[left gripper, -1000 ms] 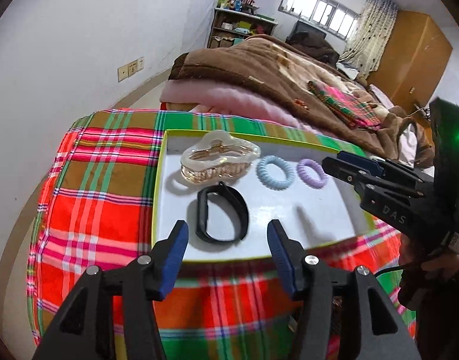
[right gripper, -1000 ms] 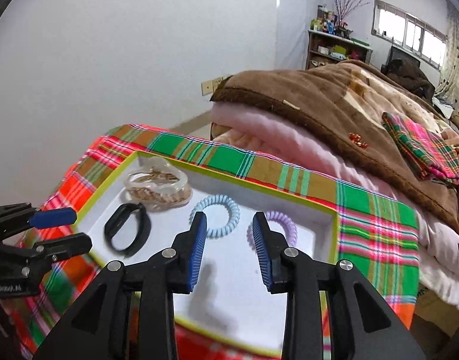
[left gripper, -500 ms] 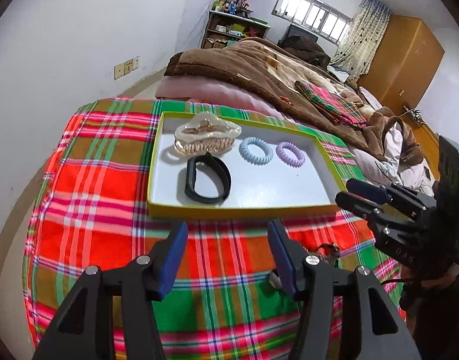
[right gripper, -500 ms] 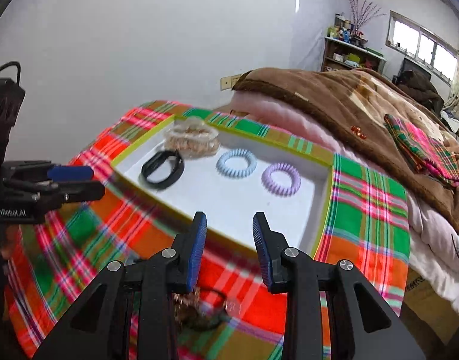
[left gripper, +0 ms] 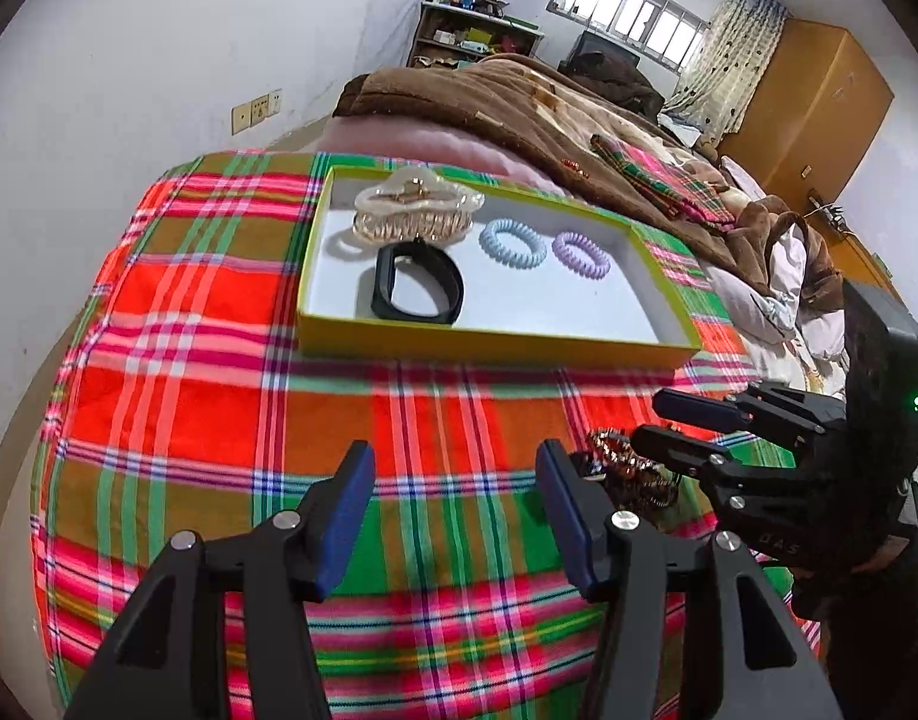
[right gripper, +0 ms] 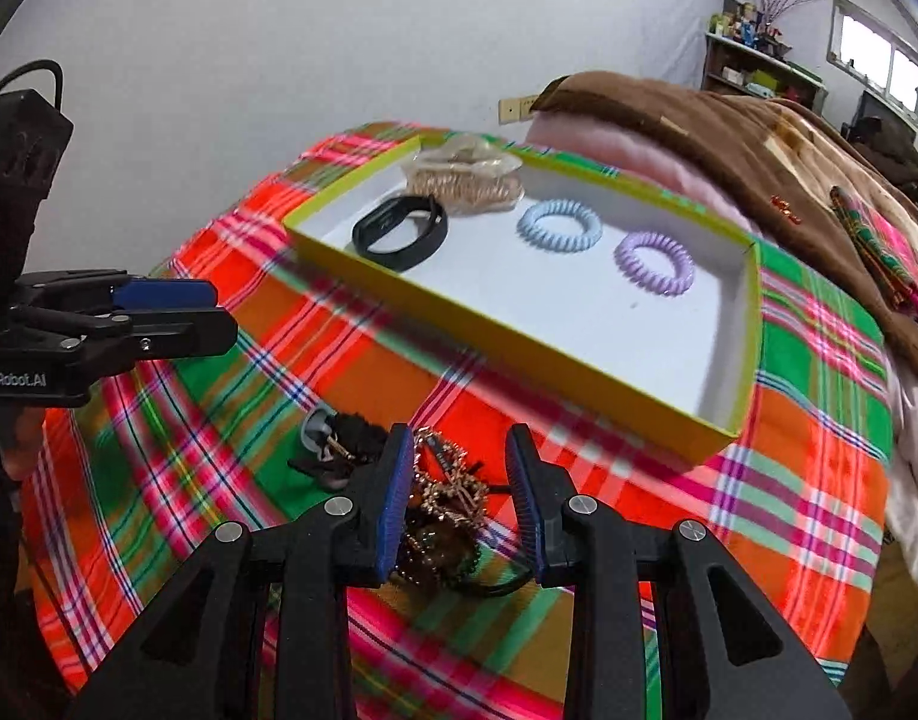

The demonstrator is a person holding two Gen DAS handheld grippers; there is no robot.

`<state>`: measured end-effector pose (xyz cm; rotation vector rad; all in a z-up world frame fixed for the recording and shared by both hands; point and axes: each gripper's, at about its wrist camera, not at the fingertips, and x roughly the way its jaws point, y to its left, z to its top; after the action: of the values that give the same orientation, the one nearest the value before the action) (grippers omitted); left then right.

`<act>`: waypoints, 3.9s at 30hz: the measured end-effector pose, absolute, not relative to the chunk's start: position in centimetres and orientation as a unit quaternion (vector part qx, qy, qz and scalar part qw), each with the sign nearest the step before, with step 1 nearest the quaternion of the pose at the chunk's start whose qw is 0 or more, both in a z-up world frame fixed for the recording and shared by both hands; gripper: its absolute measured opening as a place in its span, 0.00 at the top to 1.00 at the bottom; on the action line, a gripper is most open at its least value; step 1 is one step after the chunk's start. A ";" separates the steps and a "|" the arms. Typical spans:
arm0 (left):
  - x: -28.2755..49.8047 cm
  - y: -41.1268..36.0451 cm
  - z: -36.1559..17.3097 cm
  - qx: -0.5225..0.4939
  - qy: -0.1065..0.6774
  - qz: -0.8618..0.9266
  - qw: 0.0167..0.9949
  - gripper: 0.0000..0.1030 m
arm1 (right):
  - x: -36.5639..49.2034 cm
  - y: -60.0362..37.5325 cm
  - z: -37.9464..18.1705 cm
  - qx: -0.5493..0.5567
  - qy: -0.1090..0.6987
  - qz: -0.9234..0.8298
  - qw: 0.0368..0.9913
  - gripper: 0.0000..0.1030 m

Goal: Organize jewelry
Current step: 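Grasp the gold ornate pendant on the blanket with the right gripper, then grasp the black hair tie with pink bead using the left gripper, then carry the pink-bead tie and gold pendant over the box while both grippers hold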

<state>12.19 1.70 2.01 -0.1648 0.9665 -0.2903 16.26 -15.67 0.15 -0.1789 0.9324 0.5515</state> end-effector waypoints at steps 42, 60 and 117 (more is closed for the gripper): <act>12.4 -0.6 -0.2 -0.077 0.492 -0.174 0.849 0.44 | 14.1 -20.5 2.8 -0.022 0.391 0.224 0.893 0.96; 13.0 -4.4 -0.7 -0.002 0.497 -0.182 0.849 0.44 | 10.8 -24.3 2.7 0.014 0.372 0.194 0.908 0.96; 15.3 -5.2 4.4 -0.004 0.438 -0.188 0.879 0.71 | 12.6 -24.4 5.4 0.019 0.343 0.181 0.921 0.96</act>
<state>15.26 -5.18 4.45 -0.0081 0.9140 -0.3910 12.58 -24.44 5.40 0.0383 0.7053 0.3717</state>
